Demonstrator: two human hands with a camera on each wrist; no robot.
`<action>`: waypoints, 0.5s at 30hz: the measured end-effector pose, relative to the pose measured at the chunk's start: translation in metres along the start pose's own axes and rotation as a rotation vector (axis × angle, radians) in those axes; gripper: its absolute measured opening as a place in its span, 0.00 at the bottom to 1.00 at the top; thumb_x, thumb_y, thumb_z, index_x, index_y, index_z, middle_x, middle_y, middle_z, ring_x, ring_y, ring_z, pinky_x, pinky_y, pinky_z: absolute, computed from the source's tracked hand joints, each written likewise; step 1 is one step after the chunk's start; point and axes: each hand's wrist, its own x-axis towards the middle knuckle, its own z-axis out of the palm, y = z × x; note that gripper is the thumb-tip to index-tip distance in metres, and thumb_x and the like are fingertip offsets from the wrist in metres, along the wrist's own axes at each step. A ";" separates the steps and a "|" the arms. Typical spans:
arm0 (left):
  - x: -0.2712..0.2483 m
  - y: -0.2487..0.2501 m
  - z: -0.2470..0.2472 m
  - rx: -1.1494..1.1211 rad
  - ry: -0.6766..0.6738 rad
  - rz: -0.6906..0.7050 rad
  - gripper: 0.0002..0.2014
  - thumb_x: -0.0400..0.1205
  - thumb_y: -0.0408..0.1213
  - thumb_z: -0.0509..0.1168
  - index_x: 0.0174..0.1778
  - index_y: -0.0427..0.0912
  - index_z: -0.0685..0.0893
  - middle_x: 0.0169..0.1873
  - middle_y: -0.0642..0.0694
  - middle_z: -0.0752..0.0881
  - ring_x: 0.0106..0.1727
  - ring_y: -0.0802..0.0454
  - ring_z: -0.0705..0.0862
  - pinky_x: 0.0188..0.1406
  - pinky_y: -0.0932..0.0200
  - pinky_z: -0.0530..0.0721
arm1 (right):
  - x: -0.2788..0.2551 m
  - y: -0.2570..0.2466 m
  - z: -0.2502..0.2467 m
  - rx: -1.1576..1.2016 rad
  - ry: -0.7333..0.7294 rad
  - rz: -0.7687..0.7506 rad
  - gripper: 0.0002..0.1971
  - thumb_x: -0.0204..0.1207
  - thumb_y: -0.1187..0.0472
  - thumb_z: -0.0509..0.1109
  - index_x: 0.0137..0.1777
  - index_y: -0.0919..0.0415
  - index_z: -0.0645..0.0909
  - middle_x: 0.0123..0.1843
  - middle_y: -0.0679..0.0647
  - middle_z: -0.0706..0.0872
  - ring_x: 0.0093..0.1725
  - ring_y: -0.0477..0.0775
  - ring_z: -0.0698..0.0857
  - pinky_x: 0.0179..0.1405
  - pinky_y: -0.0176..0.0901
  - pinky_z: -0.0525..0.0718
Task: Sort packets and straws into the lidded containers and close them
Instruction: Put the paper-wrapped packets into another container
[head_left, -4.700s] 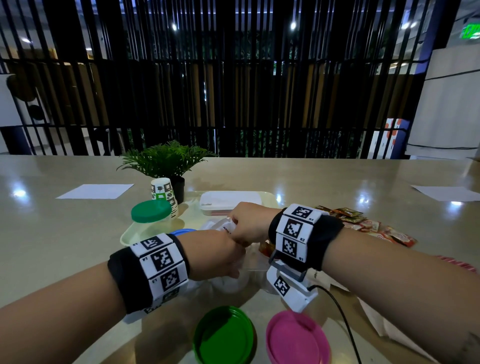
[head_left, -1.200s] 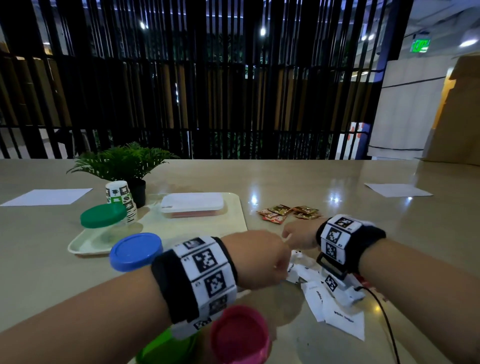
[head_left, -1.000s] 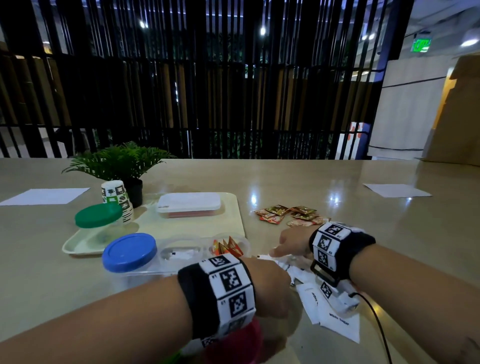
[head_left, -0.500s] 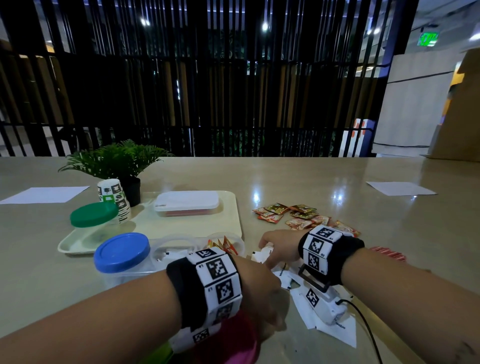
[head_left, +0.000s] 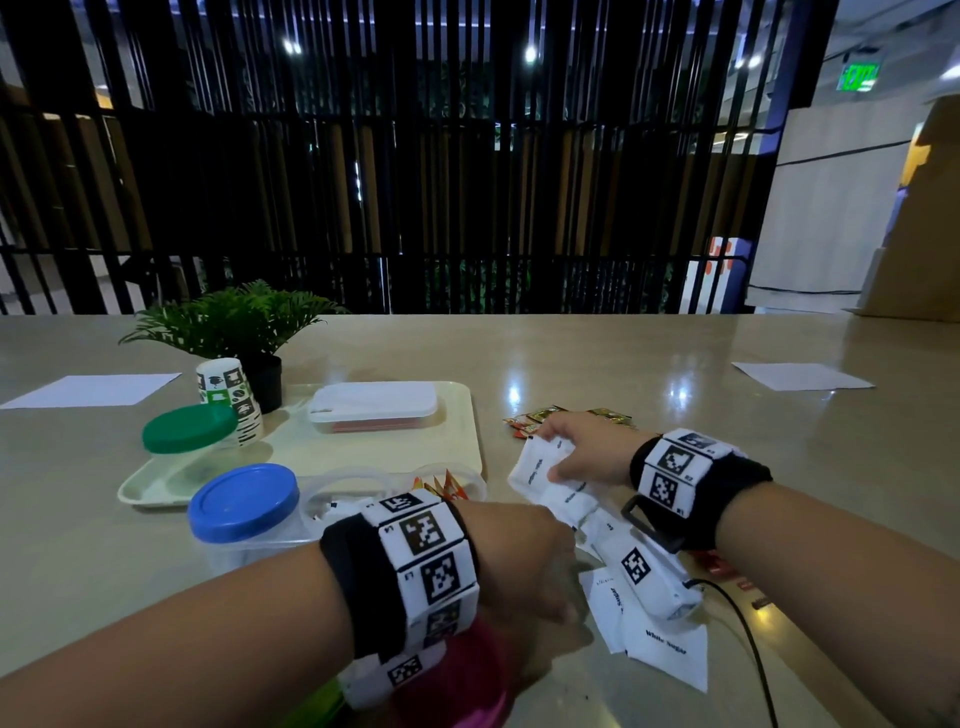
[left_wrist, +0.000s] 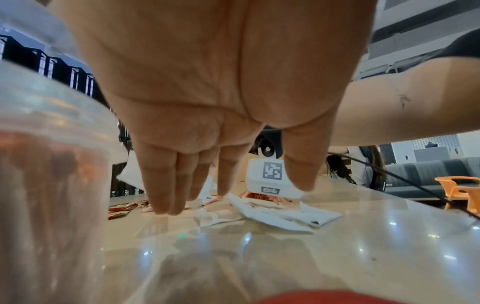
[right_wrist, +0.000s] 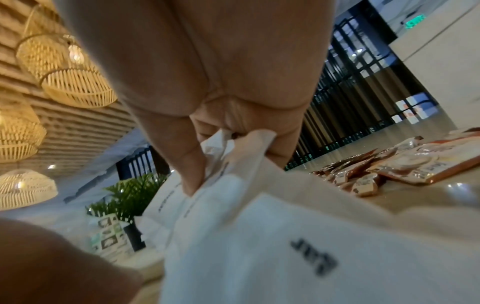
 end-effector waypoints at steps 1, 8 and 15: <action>-0.001 -0.001 -0.002 -0.016 0.041 0.005 0.30 0.81 0.53 0.67 0.77 0.44 0.71 0.71 0.45 0.78 0.68 0.45 0.79 0.67 0.47 0.79 | -0.001 0.000 -0.004 0.040 0.032 0.000 0.16 0.74 0.66 0.73 0.58 0.51 0.77 0.57 0.53 0.84 0.49 0.54 0.88 0.43 0.47 0.88; -0.012 -0.014 -0.020 -0.300 0.272 -0.066 0.35 0.79 0.54 0.69 0.77 0.47 0.62 0.63 0.47 0.78 0.52 0.52 0.81 0.55 0.54 0.81 | -0.011 -0.005 -0.028 0.274 0.163 -0.023 0.13 0.74 0.72 0.72 0.48 0.53 0.77 0.46 0.57 0.87 0.38 0.56 0.87 0.41 0.55 0.87; -0.025 -0.026 -0.025 -0.600 0.533 -0.103 0.61 0.71 0.50 0.78 0.85 0.49 0.36 0.76 0.46 0.73 0.68 0.56 0.76 0.54 0.69 0.71 | -0.020 -0.030 -0.020 0.488 0.056 -0.067 0.13 0.74 0.75 0.70 0.50 0.56 0.77 0.50 0.66 0.86 0.42 0.63 0.86 0.45 0.60 0.85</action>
